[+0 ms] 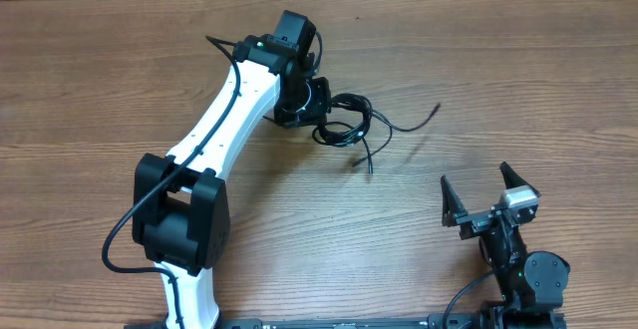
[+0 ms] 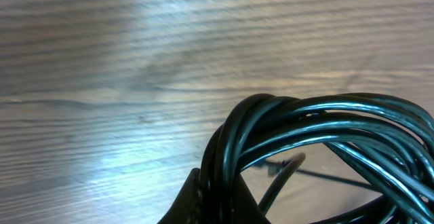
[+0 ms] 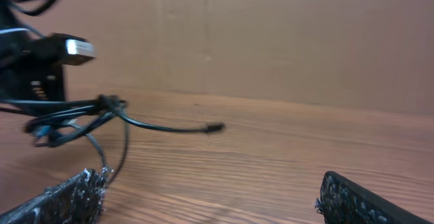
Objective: Untangle cables
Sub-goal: 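Grasp the cable bundle with the left gripper and lift it, then raise the bundle with the left gripper toward the right gripper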
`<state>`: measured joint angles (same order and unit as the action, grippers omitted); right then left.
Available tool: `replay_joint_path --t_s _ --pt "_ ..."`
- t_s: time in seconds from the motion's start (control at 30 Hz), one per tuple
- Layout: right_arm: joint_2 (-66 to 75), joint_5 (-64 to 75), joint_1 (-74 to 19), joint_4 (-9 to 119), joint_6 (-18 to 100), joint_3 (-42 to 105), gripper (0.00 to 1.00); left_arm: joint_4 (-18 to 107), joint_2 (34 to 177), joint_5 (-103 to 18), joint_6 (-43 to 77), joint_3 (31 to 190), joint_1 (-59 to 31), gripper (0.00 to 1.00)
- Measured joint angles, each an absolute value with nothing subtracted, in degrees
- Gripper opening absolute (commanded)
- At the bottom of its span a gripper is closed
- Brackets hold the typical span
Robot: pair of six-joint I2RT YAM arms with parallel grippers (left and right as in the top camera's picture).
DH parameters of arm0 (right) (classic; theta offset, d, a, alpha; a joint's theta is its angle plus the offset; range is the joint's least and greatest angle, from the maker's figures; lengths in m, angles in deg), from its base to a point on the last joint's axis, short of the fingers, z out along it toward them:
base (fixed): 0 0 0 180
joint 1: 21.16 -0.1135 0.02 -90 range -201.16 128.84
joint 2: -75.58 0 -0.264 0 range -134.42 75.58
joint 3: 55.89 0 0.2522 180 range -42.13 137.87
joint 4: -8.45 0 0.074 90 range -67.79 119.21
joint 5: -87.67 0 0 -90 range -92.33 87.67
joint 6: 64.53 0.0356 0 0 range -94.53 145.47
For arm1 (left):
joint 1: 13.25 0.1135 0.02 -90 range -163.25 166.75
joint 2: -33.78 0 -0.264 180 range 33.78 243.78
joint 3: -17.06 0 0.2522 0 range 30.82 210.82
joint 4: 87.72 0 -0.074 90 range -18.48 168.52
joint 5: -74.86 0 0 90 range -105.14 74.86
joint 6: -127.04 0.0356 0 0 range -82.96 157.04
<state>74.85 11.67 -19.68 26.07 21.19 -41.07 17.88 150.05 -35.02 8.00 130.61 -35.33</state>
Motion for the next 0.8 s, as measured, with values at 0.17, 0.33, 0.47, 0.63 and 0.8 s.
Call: replay_joint_path --t_s 0.17,0.33,0.47,0.63,0.8 --pt "74.8 17.2 -19.7 24.6 30.8 -41.1 1.00 18.1 150.0 -37.4 4.8 130.6 -35.3 0.04" --pt "74.8 21.6 -19.7 25.4 55.5 -41.1 1.00 18.1 150.0 -37.5 -5.7 130.6 -35.4 0.04" --pt "74.8 27.6 -19.7 25.2 72.8 -41.1 1.00 18.1 150.0 -35.3 -16.2 130.6 -35.9 0.04" --pt "74.8 35.9 -19.7 25.1 83.5 -41.1 1.00 18.0 150.0 -33.4 -30.0 130.6 -37.7 0.04" --pt "74.8 38.3 -19.7 22.2 81.7 -41.1 0.99 17.8 150.0 -32.5 -40.4 130.6 -39.2 0.04"
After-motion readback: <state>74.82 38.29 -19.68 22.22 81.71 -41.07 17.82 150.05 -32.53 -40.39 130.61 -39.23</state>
